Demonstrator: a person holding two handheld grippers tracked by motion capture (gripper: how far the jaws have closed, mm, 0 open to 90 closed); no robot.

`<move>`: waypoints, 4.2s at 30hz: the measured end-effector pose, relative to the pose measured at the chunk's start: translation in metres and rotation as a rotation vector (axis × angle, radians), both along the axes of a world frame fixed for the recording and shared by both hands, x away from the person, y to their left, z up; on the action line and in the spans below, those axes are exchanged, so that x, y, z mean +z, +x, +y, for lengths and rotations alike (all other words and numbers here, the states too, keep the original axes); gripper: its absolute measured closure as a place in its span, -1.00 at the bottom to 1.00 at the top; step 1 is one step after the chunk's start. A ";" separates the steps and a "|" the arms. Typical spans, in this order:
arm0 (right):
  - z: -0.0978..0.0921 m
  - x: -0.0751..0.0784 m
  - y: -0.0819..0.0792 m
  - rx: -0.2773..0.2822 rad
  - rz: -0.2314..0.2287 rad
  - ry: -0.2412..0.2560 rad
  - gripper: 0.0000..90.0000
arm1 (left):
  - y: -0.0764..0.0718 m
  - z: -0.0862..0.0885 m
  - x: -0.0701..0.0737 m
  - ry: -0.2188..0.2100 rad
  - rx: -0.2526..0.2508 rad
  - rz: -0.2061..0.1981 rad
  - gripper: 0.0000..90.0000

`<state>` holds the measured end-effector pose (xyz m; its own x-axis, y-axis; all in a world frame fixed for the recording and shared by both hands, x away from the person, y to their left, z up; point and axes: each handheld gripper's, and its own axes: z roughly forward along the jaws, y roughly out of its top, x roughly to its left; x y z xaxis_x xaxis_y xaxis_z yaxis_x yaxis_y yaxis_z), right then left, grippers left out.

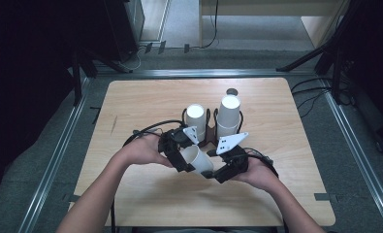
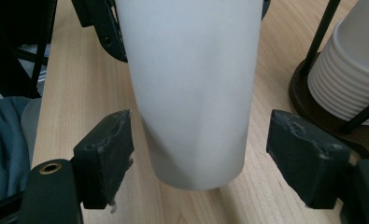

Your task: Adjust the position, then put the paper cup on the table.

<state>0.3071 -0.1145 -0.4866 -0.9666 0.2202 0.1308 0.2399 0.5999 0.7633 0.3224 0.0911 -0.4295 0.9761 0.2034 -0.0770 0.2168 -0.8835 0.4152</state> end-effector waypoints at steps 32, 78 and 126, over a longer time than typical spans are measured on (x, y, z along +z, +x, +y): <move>-0.005 0.004 0.000 0.005 -0.038 0.006 -0.30 | 0.000 0.011 -0.002 -0.142 0.068 -0.050 -0.93; -0.017 0.009 0.002 -0.016 -0.022 0.073 -0.31 | -0.010 0.024 -0.027 -0.487 0.236 0.107 -0.82; -0.014 0.006 0.003 -0.018 0.015 0.073 -0.46 | -0.009 0.028 -0.020 -0.578 0.273 0.090 -0.53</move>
<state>0.3100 -0.1281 -0.4801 -0.9605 0.2265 0.1618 0.2619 0.5381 0.8012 0.3135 0.1187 -0.4499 0.8797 0.3446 -0.3276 0.4582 -0.4305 0.7776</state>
